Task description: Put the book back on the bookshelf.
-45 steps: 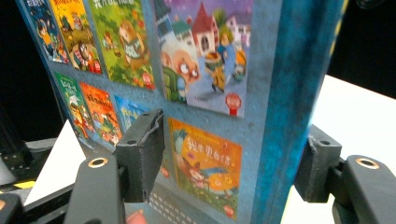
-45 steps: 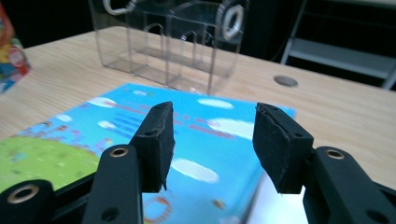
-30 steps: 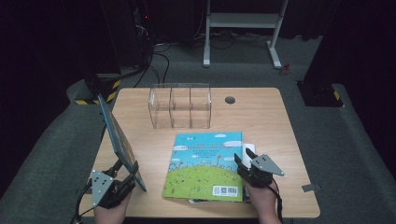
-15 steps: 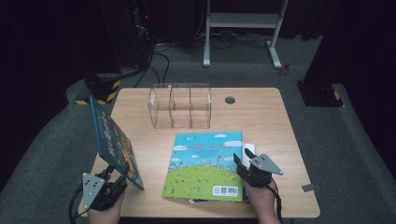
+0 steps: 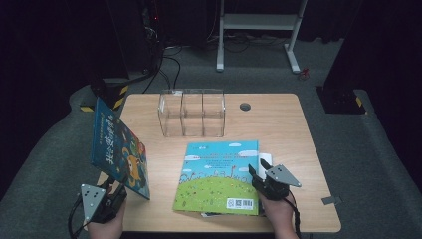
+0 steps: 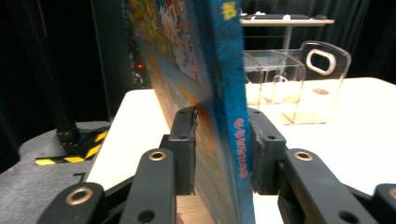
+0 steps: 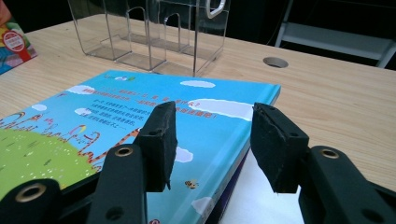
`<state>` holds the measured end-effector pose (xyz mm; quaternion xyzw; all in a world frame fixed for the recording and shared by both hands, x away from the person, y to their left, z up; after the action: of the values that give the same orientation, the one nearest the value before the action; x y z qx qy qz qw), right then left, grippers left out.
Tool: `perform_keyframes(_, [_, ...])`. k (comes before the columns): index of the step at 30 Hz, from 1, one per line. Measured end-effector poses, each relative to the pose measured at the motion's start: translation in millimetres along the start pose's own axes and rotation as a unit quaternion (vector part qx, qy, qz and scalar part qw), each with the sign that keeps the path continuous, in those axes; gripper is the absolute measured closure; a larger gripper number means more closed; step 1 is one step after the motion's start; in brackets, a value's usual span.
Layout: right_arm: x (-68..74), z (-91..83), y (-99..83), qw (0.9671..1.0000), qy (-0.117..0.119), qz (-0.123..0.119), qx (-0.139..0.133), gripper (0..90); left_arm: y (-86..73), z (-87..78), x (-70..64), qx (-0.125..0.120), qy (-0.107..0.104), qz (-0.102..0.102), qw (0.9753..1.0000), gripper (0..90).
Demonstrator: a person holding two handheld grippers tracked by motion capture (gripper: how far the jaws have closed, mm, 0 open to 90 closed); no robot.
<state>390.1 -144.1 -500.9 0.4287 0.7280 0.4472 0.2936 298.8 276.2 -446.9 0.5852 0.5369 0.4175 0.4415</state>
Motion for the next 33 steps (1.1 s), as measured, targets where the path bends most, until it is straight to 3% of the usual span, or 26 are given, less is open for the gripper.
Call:
perform_keyframes(11, [0.5,0.2,0.0,1.0000,0.000,-0.001,0.000,51.2,0.0,0.1,9.1,0.001,0.015,0.004,0.9999,76.4])
perform_keyframes(19, [-1.4,-1.0,-0.1,1.0000,-0.001,0.001,-0.001,52.0,2.0,-1.9,1.8,-0.005,-0.005,0.013,0.9999,79.1])
perform_keyframes(29, [-3.8,-1.2,-0.7,0.9999,0.003,0.011,0.004,53.1,3.0,-3.0,-10.5,-0.012,-0.046,0.024,0.9985,81.1])
perform_keyframes(33, [-4.3,-1.5,-1.4,0.9999,0.003,0.013,0.005,53.0,3.1,-2.3,-12.4,-0.015,-0.051,0.024,0.9983,80.5])
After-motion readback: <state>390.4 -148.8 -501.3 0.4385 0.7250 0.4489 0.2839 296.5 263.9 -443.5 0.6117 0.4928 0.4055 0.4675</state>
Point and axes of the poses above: each handheld gripper's, and its own axes: z roughly forward along the jaws, y roughly out of its top, x roughly to its left, the point moved 7 cm from there along z, roughly forward along the jaws, and after that the axes turned 4 degrees about x, right-handed, at the moved point
